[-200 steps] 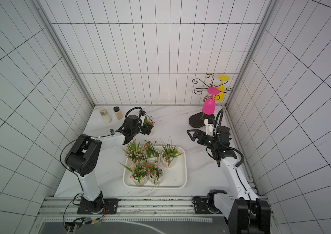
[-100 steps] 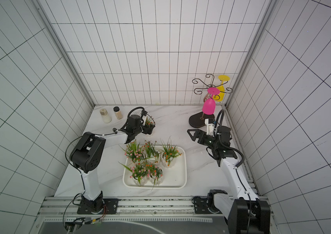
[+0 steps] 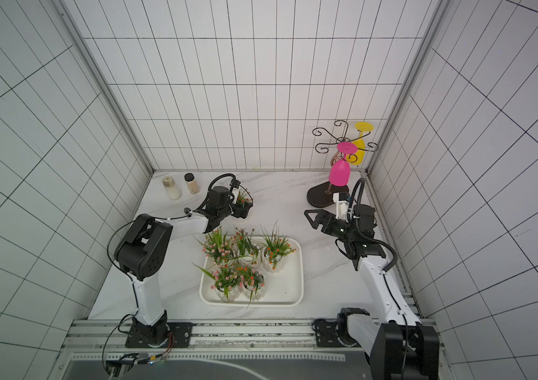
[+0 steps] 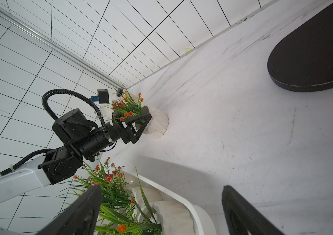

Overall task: Put the potted gypsophila into the storage box
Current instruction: Pick up the baby's breath potted plant from the center of the board.

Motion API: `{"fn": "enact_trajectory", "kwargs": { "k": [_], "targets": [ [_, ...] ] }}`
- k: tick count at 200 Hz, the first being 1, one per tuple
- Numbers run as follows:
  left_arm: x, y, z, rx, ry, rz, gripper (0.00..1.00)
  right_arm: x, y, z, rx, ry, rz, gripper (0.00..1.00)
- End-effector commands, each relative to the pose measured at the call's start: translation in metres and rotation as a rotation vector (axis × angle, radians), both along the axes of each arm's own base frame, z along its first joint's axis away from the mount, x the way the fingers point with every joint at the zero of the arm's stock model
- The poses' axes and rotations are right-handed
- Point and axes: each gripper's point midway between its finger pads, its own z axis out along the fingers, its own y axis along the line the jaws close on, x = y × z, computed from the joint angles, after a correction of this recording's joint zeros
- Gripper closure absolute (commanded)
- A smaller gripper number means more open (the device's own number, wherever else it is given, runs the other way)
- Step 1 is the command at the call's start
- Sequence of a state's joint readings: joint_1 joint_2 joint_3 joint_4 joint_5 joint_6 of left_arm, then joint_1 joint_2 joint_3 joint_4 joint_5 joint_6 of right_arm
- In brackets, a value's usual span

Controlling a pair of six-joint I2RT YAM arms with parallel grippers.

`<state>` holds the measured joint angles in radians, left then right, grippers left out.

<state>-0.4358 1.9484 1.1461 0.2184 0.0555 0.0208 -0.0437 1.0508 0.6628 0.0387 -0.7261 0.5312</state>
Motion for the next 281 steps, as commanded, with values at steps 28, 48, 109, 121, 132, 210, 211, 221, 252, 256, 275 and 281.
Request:
{"fn": "enact_trajectory", "kwargs": {
  "k": [28,48,109,121,132,210,211,221,252,256,275,281],
  "targets": [
    [0.001,0.0,-0.01,0.035,0.012,-0.003,0.06,-0.004,-0.002,-0.001,0.012,-0.013,0.003,0.07],
    [0.0,0.003,-0.015,0.051,0.029,0.003,0.08,-0.005,-0.002,-0.001,0.012,-0.013,0.004,0.07],
    [-0.003,0.001,-0.01,0.048,0.037,-0.01,0.2,-0.005,-0.003,-0.001,0.012,-0.015,0.001,0.07],
    [-0.003,0.0,-0.009,0.045,0.035,-0.012,0.2,-0.005,-0.003,-0.001,0.012,-0.015,0.001,0.07],
    [-0.004,0.0,-0.008,0.042,0.034,-0.015,0.21,-0.006,-0.003,-0.002,0.012,-0.013,0.001,0.07],
    [-0.002,-0.004,0.033,-0.019,-0.05,-0.019,0.33,-0.006,-0.003,-0.005,0.011,-0.008,0.003,0.07],
    [-0.002,-0.004,0.033,-0.02,-0.051,-0.019,0.33,-0.007,-0.003,-0.005,0.011,-0.009,0.003,0.07],
    [-0.002,-0.004,0.042,-0.029,-0.069,-0.018,0.34,-0.007,-0.002,-0.006,0.01,-0.008,0.005,0.07],
    [-0.006,-0.003,0.067,-0.06,-0.124,-0.024,0.35,-0.007,-0.002,-0.005,0.012,-0.009,0.008,0.07],
    [-0.007,-0.003,0.071,-0.065,-0.133,-0.025,0.35,-0.007,-0.002,-0.005,0.012,-0.009,0.008,0.07],
    [-0.01,-0.002,0.084,-0.084,-0.166,-0.024,0.36,-0.007,-0.001,-0.004,0.015,-0.012,0.014,0.07],
    [-0.011,-0.002,0.089,-0.09,-0.175,-0.026,0.36,-0.008,-0.001,-0.003,0.017,-0.011,0.015,0.07]
  ]
}}
